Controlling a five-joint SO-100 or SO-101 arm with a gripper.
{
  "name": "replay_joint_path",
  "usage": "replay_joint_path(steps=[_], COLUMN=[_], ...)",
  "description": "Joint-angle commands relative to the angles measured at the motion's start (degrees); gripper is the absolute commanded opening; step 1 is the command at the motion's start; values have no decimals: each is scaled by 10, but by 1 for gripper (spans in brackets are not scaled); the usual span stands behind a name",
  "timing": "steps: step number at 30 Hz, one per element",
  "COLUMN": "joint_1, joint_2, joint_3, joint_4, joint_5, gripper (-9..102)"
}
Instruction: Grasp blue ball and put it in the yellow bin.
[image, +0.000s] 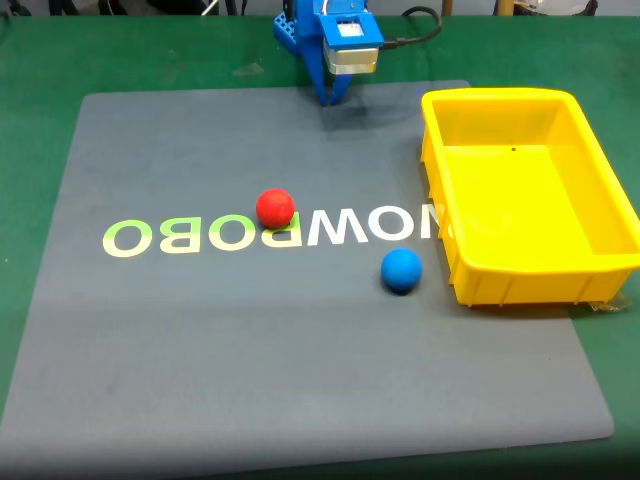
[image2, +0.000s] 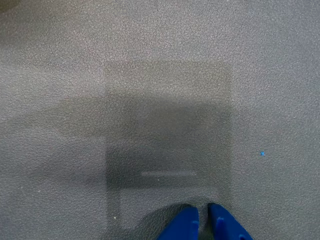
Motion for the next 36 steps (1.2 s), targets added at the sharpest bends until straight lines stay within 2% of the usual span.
replay_joint_path(steps=[1,17,18,21,22,27,31,36], joint_1=[9,3,14,74,91,131,115,112], joint_2=[6,5,5,4,4,-1,-132,-404], joint_3=[17,17,16,-4,-18,-96,-195,-357], joint_4=[-4,-11,-27,-99,-112,-158,-206,-312], joint_5=[-4,14,12,0,-13,-74,-77,-48], gripper=[0,0,2,28,33,44,44,41])
